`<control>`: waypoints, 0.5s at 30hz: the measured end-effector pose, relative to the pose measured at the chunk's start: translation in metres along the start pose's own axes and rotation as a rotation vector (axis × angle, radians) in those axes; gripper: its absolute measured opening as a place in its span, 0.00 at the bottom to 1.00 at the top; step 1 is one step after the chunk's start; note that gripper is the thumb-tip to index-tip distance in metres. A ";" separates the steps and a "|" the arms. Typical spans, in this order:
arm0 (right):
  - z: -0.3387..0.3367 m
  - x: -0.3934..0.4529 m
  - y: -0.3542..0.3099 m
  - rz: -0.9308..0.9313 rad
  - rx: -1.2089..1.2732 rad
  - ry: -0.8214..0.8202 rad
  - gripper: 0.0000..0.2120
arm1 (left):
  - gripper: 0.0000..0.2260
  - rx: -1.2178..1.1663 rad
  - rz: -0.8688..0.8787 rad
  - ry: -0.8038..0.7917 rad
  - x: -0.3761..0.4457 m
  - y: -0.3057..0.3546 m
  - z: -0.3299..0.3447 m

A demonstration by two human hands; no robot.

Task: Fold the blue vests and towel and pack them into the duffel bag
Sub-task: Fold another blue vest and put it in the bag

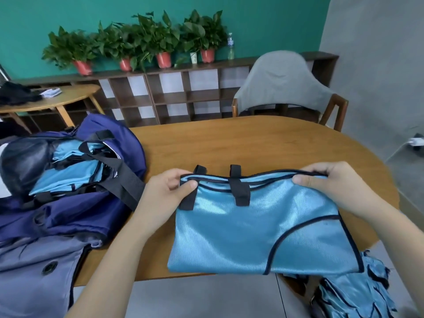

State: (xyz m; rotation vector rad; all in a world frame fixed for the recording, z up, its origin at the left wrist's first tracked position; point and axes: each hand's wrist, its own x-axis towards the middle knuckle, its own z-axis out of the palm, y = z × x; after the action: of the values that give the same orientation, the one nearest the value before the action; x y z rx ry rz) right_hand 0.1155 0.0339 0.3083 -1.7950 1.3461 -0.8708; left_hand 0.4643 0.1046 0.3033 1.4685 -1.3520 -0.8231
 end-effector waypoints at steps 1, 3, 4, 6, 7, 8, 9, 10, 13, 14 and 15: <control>0.001 0.006 0.002 -0.004 -0.013 0.027 0.07 | 0.05 0.007 -0.006 0.037 0.009 -0.003 0.002; 0.005 0.018 0.008 0.003 -0.138 0.059 0.06 | 0.05 0.128 -0.011 0.111 0.026 -0.016 0.008; 0.008 0.023 0.012 0.018 -0.241 0.046 0.06 | 0.04 0.228 -0.019 0.127 0.032 -0.024 0.011; 0.016 0.028 0.022 0.066 -0.402 0.007 0.07 | 0.04 0.373 -0.061 0.148 0.038 -0.036 0.018; 0.019 0.029 0.024 0.083 -0.432 0.006 0.10 | 0.04 0.406 -0.073 0.157 0.040 -0.040 0.020; 0.020 0.029 0.024 0.092 -0.446 0.013 0.13 | 0.04 0.425 -0.078 0.162 0.041 -0.042 0.020; 0.021 0.028 0.023 0.097 -0.460 0.019 0.14 | 0.04 0.432 -0.082 0.165 0.043 -0.042 0.021; 0.022 0.028 0.022 0.102 -0.475 0.023 0.15 | 0.05 0.430 -0.089 0.170 0.044 -0.042 0.021; 0.020 0.028 0.018 0.107 -0.579 0.031 0.17 | 0.12 0.465 -0.106 0.212 0.043 -0.041 0.023; 0.021 0.028 0.016 0.089 -0.622 0.039 0.17 | 0.15 0.491 -0.101 0.232 0.042 -0.041 0.024; 0.023 0.028 0.014 0.049 -0.658 0.054 0.18 | 0.18 0.512 -0.100 0.252 0.041 -0.041 0.024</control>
State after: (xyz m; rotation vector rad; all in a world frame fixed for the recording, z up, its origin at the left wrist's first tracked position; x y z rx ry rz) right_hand 0.1343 0.0078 0.2876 -2.2135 1.8497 -0.4720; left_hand 0.4628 0.0577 0.2614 1.9729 -1.3608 -0.3402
